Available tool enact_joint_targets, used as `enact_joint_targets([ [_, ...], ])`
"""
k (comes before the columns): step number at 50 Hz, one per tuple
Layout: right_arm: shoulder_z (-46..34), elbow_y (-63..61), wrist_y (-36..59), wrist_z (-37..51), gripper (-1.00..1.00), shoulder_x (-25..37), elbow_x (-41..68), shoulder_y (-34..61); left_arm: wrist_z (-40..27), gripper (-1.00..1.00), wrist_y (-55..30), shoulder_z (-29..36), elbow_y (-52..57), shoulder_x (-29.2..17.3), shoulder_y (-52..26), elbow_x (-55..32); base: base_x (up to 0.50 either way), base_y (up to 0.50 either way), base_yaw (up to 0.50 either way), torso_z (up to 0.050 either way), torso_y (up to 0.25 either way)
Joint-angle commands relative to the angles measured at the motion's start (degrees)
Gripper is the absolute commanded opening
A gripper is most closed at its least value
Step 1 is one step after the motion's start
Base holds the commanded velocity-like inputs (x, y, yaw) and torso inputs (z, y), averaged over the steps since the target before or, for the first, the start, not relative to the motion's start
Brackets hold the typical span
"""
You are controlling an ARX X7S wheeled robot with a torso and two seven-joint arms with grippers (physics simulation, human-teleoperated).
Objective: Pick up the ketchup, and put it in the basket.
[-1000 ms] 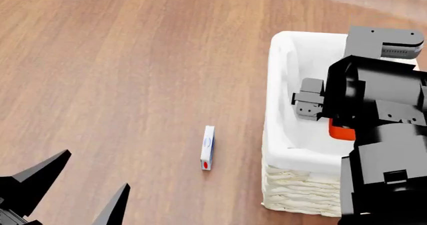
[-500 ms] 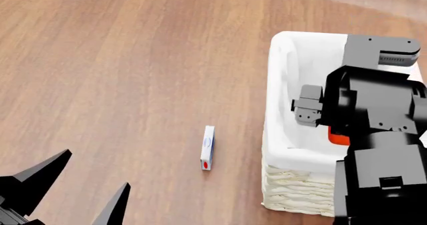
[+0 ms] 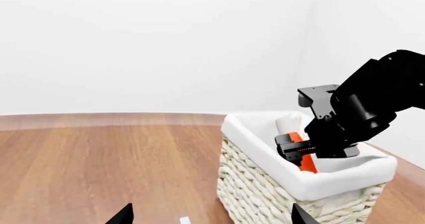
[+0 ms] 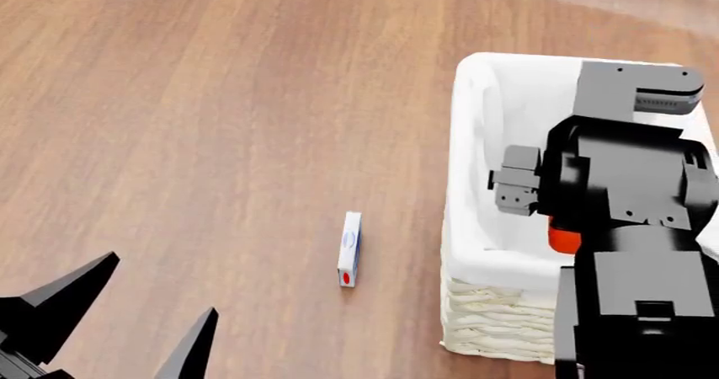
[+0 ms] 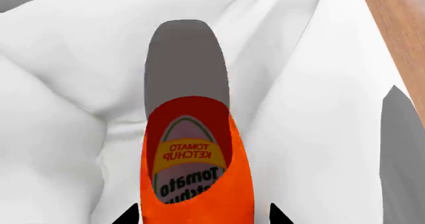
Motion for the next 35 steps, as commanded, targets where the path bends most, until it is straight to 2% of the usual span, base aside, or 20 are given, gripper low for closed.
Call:
enact_joint_targets([
  [1,2.7,-0.1,0.6,-1.9,1.00,-0.6,-4.8,0.4,-0.2,1.00,0.0,0.0,0.3,-0.2,0.1,-0.2,0.00,0.00,0.00,0.000,0.000],
  [29,6.1,-0.7,1.7,-3.7,1.00,-1.0,-9.5,1.3,-0.5,1.00,-0.1,0.3,0.6,-0.3,-0.3,-0.3,0.00,0.00,0.00,0.000,0.000],
  [35,6.4,-9.2,7.2,-3.4,1.00,-0.4,-8.8,-1.0,-0.7,1.00,-0.1,0.3,1.1,-0.4,-0.2,-0.3,0.00,0.00,0.00,0.000,0.000],
])
